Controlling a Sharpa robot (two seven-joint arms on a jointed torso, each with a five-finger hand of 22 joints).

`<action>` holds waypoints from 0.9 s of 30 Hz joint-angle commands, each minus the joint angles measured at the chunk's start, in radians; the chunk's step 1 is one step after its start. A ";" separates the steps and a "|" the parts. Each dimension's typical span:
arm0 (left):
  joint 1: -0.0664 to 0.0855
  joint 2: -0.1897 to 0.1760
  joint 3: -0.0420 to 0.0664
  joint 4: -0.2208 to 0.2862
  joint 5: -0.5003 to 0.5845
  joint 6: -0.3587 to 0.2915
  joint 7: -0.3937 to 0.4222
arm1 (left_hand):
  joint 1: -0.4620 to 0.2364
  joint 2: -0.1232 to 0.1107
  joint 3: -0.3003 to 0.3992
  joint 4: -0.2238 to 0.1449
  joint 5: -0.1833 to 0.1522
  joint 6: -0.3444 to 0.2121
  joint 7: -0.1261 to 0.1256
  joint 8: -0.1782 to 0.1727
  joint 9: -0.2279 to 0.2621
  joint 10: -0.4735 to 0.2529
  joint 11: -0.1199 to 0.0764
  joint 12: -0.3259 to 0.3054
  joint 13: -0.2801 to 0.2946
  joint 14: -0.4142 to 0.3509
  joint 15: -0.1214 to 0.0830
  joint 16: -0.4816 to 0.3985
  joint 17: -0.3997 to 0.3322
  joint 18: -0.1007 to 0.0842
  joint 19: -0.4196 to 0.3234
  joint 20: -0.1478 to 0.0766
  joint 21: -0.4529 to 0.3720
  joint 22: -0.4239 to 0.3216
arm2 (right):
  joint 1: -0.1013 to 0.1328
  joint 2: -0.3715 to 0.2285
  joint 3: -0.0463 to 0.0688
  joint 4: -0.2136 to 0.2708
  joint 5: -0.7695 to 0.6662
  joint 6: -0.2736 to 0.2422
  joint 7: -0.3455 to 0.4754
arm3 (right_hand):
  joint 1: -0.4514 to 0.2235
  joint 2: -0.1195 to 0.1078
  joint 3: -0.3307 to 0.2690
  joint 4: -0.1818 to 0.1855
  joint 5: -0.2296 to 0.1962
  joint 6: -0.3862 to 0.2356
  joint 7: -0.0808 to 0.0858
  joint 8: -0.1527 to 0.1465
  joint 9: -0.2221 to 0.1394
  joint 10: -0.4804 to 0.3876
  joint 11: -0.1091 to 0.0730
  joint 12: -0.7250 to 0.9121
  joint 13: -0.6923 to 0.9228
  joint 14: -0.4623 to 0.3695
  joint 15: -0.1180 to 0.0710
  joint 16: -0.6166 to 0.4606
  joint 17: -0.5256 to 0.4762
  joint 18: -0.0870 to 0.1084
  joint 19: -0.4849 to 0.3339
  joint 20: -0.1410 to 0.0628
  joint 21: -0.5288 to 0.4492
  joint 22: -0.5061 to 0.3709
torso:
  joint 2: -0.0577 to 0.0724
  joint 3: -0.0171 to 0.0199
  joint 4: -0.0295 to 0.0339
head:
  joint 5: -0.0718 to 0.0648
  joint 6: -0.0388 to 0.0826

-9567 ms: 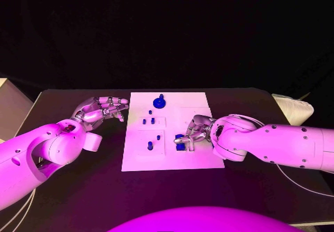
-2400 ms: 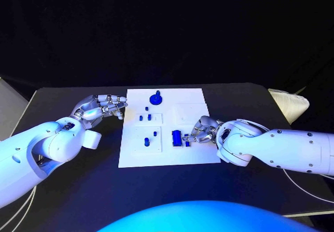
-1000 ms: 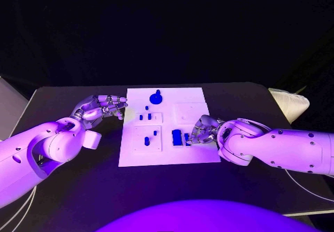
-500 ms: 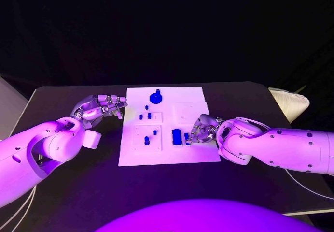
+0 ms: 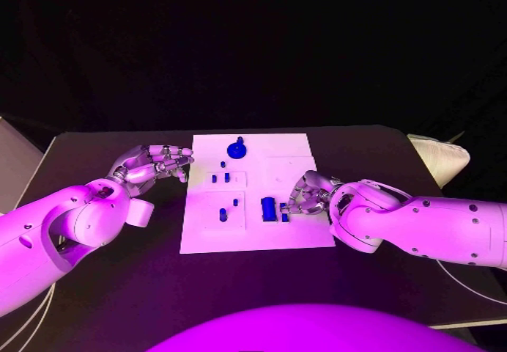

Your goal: Assemble the parts on the task board

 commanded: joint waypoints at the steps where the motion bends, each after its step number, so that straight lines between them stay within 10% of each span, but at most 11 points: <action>1: 0.000 0.002 0.001 0.001 -0.003 0.016 0.006 | 0.002 0.012 0.004 0.000 0.007 -0.007 0.002 0.006 -0.001 -0.007 -0.001 0.006 -0.001 0.000 0.000 -0.004 -0.001 0.015 -0.006 0.002 0.006 0.001 | -0.001 -0.003 0.000 0.007 0.013 -0.114 0.071 | -0.009 0.001 -0.005 -0.001 0.000 0.007 0.001 0.004 -0.001 0.105 -0.006 0.006 0.263 0.106 -0.005 0.004 0.263 -0.013 0.089 -0.008 0.000 0.241 | 0.000 0.0002 0.0004 | 0.000 0.001; 8: -0.001 0.003 0.001 0.000 -0.003 0.016 0.006 | 0.002 0.012 0.004 0.000 0.007 -0.007 0.002 0.006 -0.001 -0.007 -0.001 0.006 -0.001 0.000 0.000 -0.004 -0.001 0.015 -0.006 0.002 0.006 0.001 | -0.001 -0.011 0.001 0.015 0.010 -0.166 0.122 | 0.003 0.002 -0.005 -0.004 0.003 0.008 -0.002 0.005 -0.001 0.105 -0.008 0.006 0.263 0.106 -0.006 0.004 0.263 -0.014 0.090 -0.009 0.006 0.243 | 0.001 -0.0005 -0.0005 | 0.001 0.001; 15: -0.001 0.003 0.001 0.001 -0.003 0.018 0.005 | 0.004 0.015 0.008 -0.003 0.008 -0.008 0.002 0.007 -0.002 -0.008 -0.002 0.007 -0.002 0.000 -0.001 -0.004 -0.002 0.015 -0.007 0.001 0.008 0.003 | -0.001 0.000 0.001 0.012 -0.045 -0.053 0.149 | 0.093 -0.007 0.008 -0.005 -0.082 0.017 -0.009 0.022 0.004 0.105 -0.015 0.006 0.263 0.106 -0.012 0.004 0.263 -0.015 0.091 -0.015 0.011 0.244 | 0.000 -0.0005 -0.0001 | 0.001 -0.001; 27: -0.002 0.003 0.001 0.002 -0.003 0.019 0.006 | 0.004 0.015 0.008 -0.003 0.008 -0.008 0.002 0.008 -0.002 -0.008 -0.001 0.007 -0.002 0.000 -0.001 -0.004 -0.002 0.015 -0.008 0.001 0.009 0.003 | -0.002 0.033 0.000 -0.004 -0.102 0.021 0.090 | 0.101 -0.008 0.008 -0.004 -0.109 0.023 -0.011 0.030 0.006 0.105 -0.016 0.006 0.263 0.106 -0.013 0.004 0.263 -0.017 0.092 -0.015 0.019 0.246 | 0.000 -0.0010 0.0011 | 0.002 -0.001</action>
